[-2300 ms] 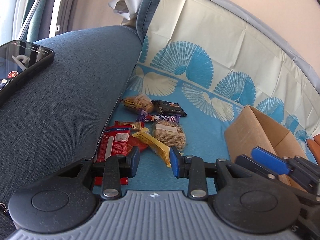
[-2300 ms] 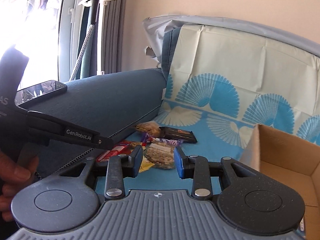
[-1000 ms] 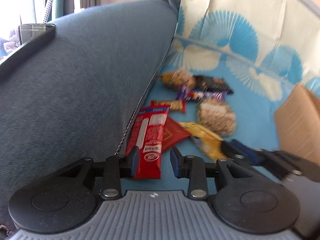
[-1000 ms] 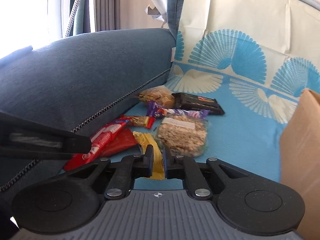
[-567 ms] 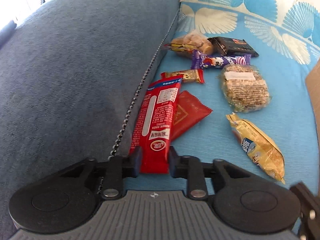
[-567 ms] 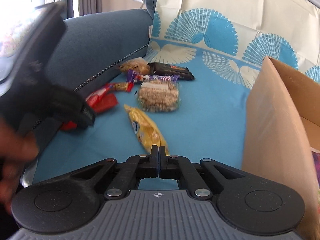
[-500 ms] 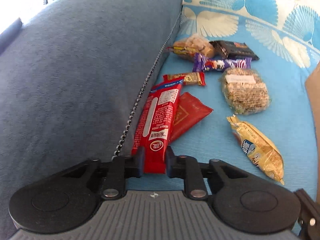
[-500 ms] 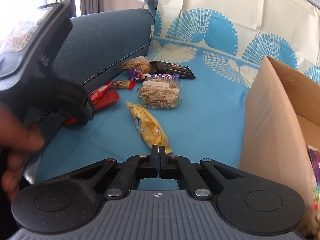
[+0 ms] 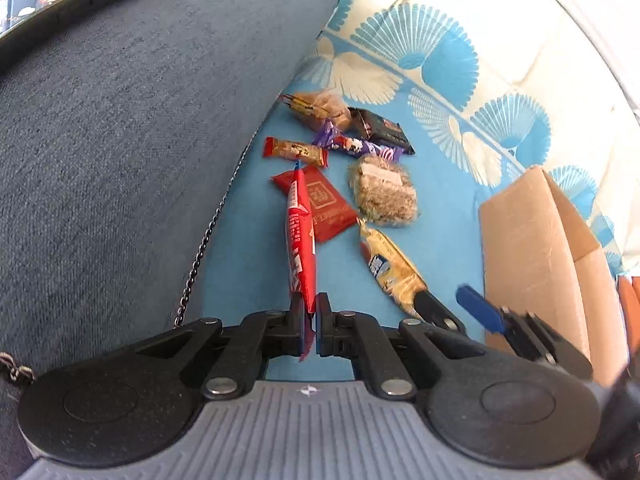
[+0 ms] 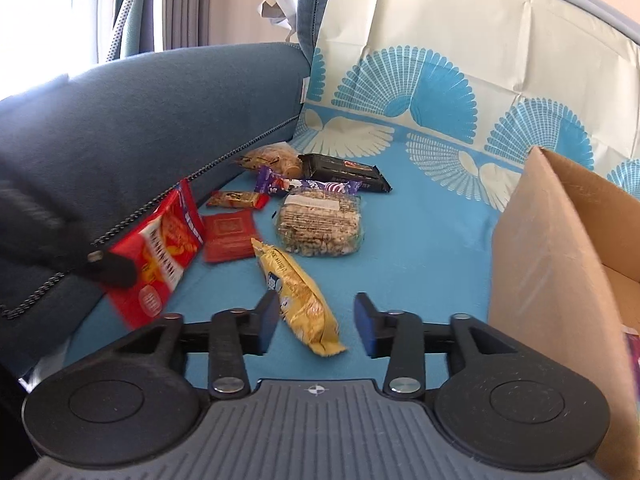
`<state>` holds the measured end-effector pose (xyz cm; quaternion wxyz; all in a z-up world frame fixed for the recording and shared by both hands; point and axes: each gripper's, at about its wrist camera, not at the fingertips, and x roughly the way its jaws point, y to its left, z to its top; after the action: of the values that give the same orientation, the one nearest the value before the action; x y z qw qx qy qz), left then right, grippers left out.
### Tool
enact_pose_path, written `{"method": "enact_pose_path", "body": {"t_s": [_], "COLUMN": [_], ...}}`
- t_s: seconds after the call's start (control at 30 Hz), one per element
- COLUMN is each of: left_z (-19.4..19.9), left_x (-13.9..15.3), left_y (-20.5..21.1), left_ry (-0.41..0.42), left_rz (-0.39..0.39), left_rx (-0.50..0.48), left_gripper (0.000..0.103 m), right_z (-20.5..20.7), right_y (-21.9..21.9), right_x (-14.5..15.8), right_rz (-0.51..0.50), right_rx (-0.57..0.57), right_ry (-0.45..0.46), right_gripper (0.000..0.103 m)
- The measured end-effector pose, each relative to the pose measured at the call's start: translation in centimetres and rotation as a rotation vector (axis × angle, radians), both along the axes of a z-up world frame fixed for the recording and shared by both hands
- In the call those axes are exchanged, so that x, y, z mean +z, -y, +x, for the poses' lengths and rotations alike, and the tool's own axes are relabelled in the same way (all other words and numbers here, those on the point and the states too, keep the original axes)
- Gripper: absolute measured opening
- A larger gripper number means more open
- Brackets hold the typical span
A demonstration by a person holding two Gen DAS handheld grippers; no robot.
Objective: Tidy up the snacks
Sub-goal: 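Grasp the yellow wafer bar with the right tool while the left tool grasps the red spicy-strip bag, then lift the yellow bar with the right tool while the left tool lifts the red bag toward the box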
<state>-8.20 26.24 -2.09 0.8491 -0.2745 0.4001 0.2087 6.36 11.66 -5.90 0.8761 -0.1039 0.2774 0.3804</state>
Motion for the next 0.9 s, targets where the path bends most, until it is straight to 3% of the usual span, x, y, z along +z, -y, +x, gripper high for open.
{"method": "enact_pose_path", "body": {"t_s": [0.23,0.27,0.37,0.47,0.67,0.8,0.9], "left_z": [1.4,1.5,1.9,2.0,1.4,0.7,0.9], "left_x": [-0.3,-0.3,-0.6,-0.6,-0.3,-0.3,-0.7], "left_y": [0.4,0.4,0.2,0.3,0.0,-0.4,-0.4], "left_ry": [-0.060,-0.066,-0.076,-0.087,-0.037,0.025,0.034], "left_rz": [0.026,0.035,0.064,0.083,0.054,-0.036,-0.155], "left_rx": [0.011,0.014,0.049,0.062,0.034,-0.021,-0.131], "left_gripper": [0.012,0.012,0.012,0.012,0.008,0.008,0.008], "right_z": [1.6,1.7,1.6,1.2,-0.5,-3.0,-4.7], "right_y": [-2.4,-2.5,-2.3,-1.6,1.8,4.9,6.7], "right_x": [-1.4,-1.6,-1.7,-1.0,1.7,2.3,2.0], "right_rz": [-0.051,-0.065,-0.069,-0.059,-0.029,-0.035,-0.046], "right_rx": [0.042,0.046,0.057,0.053,0.059,0.060,0.052], "right_ry": [-0.044,-0.051,-0.053,-0.038,-0.035,-0.056,-0.073], "right_gripper": [0.046,0.035,0.015,0.008,0.006,0.006,0.006]}}
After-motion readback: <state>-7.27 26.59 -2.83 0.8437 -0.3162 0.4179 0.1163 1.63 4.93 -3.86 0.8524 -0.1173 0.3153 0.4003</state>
